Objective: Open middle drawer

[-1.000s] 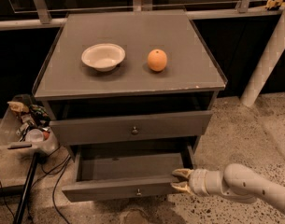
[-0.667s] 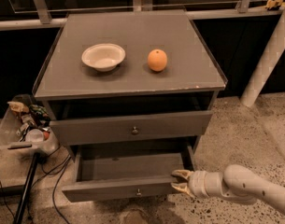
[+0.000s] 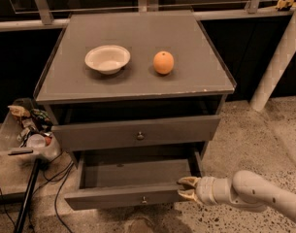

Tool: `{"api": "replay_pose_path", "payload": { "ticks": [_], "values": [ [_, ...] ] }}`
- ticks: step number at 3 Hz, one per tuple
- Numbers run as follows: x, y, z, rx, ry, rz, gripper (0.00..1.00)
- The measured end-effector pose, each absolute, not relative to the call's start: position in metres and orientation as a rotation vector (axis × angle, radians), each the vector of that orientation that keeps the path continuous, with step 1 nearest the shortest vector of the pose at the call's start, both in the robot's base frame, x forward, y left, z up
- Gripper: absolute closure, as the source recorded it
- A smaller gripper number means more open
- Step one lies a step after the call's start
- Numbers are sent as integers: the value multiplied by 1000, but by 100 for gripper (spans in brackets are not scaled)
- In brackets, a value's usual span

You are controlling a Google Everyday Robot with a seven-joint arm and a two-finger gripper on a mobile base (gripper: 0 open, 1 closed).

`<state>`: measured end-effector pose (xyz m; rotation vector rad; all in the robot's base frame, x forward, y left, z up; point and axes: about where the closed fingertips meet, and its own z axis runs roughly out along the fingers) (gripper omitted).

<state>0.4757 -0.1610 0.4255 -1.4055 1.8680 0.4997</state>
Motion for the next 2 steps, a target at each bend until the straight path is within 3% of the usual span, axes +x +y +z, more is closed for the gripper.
{"api": "replay_pose_path", "payload": {
  "ticks": [2],
  "values": [
    [476, -161, 425, -1406, 1868, 500, 35]
  ]
}}
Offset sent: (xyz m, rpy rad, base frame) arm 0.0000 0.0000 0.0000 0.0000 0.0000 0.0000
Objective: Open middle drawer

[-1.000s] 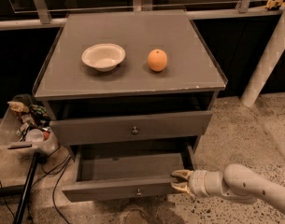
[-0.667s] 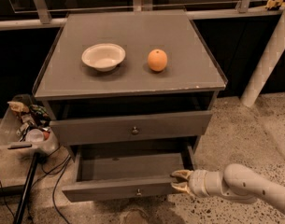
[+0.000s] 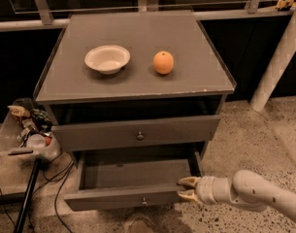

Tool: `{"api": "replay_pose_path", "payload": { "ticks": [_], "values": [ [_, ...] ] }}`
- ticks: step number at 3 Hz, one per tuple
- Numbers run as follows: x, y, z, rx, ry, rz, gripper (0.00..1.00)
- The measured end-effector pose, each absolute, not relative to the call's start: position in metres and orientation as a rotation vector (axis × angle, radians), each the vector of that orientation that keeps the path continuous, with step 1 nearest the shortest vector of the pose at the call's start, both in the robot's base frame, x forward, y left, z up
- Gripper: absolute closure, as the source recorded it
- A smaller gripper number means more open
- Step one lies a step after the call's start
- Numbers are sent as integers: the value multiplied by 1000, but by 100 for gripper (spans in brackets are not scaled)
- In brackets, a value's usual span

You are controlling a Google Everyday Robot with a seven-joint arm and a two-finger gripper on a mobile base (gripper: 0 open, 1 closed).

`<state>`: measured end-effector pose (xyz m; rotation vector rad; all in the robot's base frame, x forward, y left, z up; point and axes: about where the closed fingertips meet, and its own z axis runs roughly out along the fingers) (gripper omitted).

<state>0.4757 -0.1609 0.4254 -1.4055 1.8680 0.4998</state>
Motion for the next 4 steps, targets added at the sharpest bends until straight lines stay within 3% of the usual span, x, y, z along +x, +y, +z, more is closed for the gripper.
{"api": "replay_pose_path", "payload": {
  "ticks": [1, 4],
  "values": [
    [476, -161, 425, -1405, 1868, 500, 36],
    [458, -168, 424, -1381, 1870, 519, 100]
  ]
}}
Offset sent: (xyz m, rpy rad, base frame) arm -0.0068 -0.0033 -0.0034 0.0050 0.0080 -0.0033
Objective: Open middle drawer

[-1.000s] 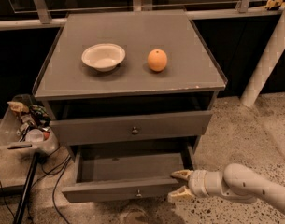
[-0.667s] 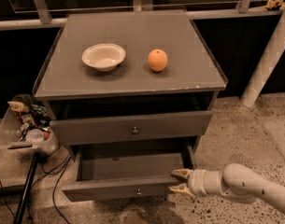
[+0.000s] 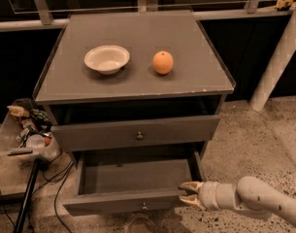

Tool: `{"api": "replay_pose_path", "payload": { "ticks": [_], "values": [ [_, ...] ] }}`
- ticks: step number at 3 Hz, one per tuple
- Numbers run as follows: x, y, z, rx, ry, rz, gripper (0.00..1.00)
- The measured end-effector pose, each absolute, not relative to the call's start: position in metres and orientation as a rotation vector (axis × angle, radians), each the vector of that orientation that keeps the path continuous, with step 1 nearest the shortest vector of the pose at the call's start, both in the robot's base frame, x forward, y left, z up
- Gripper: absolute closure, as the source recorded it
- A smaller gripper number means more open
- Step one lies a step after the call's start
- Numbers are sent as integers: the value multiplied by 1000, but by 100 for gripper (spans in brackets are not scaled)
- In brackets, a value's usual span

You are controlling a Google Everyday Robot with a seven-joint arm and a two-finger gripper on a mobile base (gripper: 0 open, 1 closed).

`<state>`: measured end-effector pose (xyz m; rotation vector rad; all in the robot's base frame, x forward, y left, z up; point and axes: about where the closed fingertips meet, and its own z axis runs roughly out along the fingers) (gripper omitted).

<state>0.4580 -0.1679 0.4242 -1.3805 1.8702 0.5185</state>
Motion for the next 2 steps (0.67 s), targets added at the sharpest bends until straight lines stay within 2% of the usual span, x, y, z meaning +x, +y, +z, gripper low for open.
{"api": "replay_pose_path", "payload": {
  "ticks": [2],
  "values": [
    [438, -163, 427, -1401, 1840, 521, 100]
  ]
}}
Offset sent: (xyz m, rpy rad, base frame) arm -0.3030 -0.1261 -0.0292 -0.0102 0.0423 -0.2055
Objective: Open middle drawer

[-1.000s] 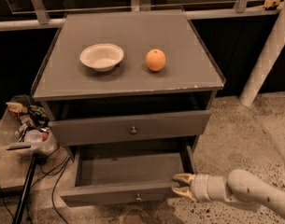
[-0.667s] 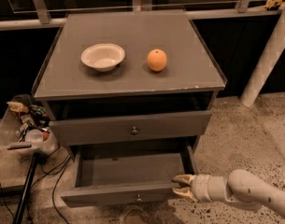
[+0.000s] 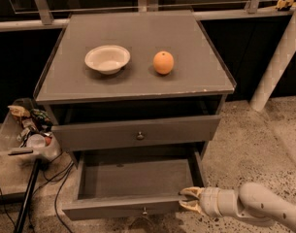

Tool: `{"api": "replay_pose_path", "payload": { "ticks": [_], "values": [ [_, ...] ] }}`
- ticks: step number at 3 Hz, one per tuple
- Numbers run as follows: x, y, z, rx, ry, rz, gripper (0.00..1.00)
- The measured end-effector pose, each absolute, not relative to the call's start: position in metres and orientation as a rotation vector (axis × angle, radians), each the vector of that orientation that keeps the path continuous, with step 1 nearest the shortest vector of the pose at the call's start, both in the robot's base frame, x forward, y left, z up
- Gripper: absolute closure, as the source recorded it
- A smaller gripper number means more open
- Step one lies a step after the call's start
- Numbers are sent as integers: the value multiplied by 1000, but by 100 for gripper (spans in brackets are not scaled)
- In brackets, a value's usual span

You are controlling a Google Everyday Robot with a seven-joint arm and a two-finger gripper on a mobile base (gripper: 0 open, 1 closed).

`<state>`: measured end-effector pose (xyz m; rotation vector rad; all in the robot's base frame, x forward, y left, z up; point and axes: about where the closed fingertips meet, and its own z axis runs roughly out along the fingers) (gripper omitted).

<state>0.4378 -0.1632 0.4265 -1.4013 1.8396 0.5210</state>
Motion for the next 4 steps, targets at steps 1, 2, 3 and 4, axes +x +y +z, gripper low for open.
{"api": "replay_pose_path", "payload": {
  "ticks": [1, 2, 3, 4],
  "values": [
    [424, -169, 426, -1387, 1849, 517, 100],
    [424, -169, 426, -1387, 1849, 517, 81],
    [424, -169, 425, -1387, 1849, 517, 58],
    [424, -169, 425, -1387, 1849, 517, 35]
  ]
}}
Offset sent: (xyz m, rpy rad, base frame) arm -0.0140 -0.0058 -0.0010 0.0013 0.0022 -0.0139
